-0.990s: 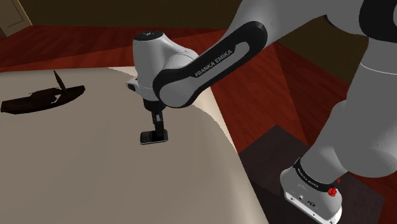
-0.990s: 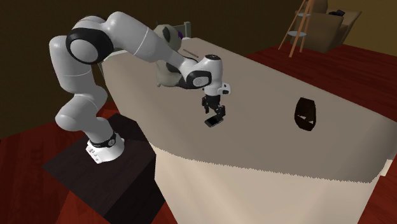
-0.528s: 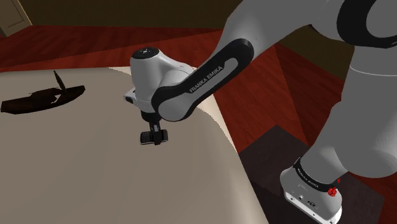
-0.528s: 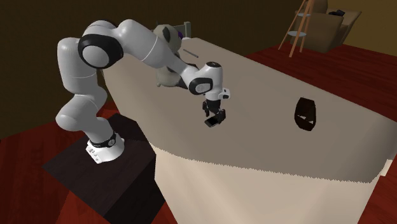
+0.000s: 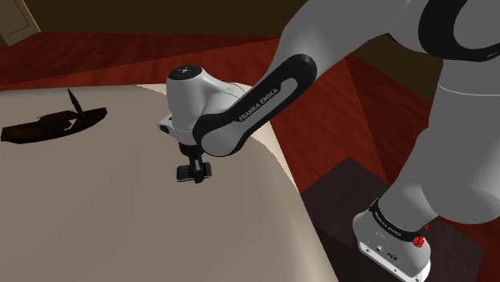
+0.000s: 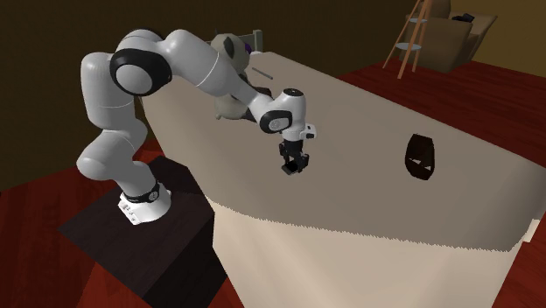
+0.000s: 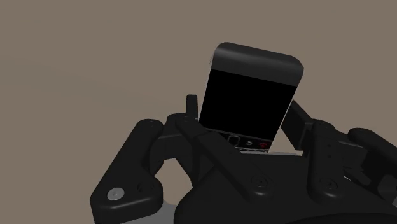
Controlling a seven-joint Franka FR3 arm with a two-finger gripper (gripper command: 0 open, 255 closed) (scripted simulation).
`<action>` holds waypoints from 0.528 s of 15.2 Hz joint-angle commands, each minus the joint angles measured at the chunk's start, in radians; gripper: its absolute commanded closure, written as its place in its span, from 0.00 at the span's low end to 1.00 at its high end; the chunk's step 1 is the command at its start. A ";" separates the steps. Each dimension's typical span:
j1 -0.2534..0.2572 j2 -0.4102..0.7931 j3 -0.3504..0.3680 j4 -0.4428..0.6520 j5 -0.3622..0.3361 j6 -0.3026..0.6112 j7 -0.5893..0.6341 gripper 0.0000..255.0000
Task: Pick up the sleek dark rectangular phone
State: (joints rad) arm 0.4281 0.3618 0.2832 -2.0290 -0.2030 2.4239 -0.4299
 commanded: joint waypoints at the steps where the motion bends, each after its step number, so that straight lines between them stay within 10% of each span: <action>1: 0.000 0.002 0.000 0.000 0.000 0.000 0.000 1.00; 8: -0.004 -0.025 0.007 0.007 0.014 -0.033 -0.009 1.00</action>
State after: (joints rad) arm 0.4257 0.3477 0.2877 -2.0226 -0.1943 2.4023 -0.4361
